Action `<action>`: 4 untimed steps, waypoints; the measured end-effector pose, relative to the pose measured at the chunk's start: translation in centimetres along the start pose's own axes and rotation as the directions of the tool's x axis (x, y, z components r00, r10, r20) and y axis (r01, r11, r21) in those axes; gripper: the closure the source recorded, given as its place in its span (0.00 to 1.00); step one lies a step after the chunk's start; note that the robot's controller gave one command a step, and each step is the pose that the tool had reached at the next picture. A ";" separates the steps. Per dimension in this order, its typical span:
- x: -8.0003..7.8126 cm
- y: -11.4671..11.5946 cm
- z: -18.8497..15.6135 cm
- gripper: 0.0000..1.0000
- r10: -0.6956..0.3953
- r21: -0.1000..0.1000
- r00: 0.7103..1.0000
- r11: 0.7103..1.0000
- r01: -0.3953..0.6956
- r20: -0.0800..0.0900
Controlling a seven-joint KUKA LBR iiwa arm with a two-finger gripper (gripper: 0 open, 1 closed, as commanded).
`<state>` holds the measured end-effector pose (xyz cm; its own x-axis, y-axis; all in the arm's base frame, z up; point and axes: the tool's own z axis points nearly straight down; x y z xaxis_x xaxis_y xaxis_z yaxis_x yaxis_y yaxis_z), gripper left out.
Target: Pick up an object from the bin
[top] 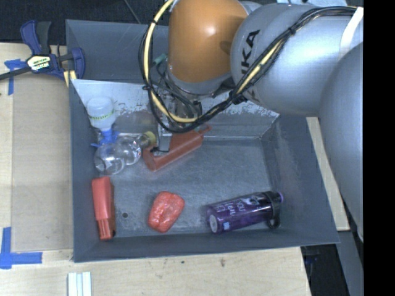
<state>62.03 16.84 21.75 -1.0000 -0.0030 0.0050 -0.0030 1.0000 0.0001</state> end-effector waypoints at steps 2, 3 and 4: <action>1.2 -3.1 4.1 0.00 0.085 -0.003 0.996 0.996 -0.085 0.011; 2.9 -3.5 9.5 0.00 0.040 0.000 0.999 0.999 -0.040 0.010; 1.6 -3.8 11.9 1.00 0.224 -0.003 0.975 0.975 -0.224 0.008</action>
Offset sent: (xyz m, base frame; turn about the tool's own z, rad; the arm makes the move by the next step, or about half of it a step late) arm -0.0338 -0.0747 -0.1101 0.2062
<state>60.42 13.05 9.83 -0.9753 0.2209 -0.0034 0.2209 0.9753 0.0018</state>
